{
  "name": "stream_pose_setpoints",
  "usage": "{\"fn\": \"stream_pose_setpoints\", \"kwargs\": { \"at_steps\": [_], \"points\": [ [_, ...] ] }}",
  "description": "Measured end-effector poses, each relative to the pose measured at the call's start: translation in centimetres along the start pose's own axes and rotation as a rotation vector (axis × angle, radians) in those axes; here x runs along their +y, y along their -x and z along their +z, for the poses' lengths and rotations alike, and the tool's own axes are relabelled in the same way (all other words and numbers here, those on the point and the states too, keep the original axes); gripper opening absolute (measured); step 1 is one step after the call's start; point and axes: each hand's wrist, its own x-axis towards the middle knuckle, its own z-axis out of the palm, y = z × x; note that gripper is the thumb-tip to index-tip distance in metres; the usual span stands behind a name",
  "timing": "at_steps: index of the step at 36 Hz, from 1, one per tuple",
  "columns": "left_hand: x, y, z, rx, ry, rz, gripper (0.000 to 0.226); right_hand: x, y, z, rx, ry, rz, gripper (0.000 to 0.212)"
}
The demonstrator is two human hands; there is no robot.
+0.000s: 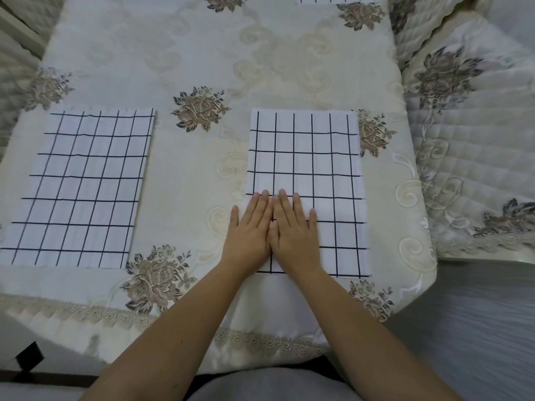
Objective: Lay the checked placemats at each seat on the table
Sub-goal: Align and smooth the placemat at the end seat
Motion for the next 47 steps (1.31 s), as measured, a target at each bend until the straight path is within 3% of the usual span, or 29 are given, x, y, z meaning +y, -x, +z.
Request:
{"fn": "stream_pose_setpoints", "kwargs": {
  "at_steps": [15,21,28,35,41,47],
  "points": [
    [-2.5,0.5,0.1,0.042,-0.018,-0.040,0.060,11.2,2.8,-2.4,0.011,0.027,0.247,0.064],
    [-1.8,-0.4,-0.7,0.010,0.089,-0.068,0.076,10.5,1.1,-3.7,0.062,-0.072,0.310,0.080],
    [-0.6,-4.9,-2.8,0.020,0.069,-0.109,0.057,4.9,-5.4,-4.3,0.086,-0.117,0.136,0.072],
    [-1.2,-8.6,-3.9,-0.006,-0.011,-0.072,0.057,1.2,-9.1,-2.4,-0.073,-0.057,0.012,0.066],
    [-1.9,-8.4,-2.5,-0.008,-0.031,-0.068,0.065,2.8,-9.3,-1.2,-0.091,0.041,-0.073,0.067],
    [-2.0,-8.4,-2.2,0.006,-0.041,-0.058,0.075,6.7,-9.4,-2.2,-0.017,0.027,0.085,0.069]
  ]
}}
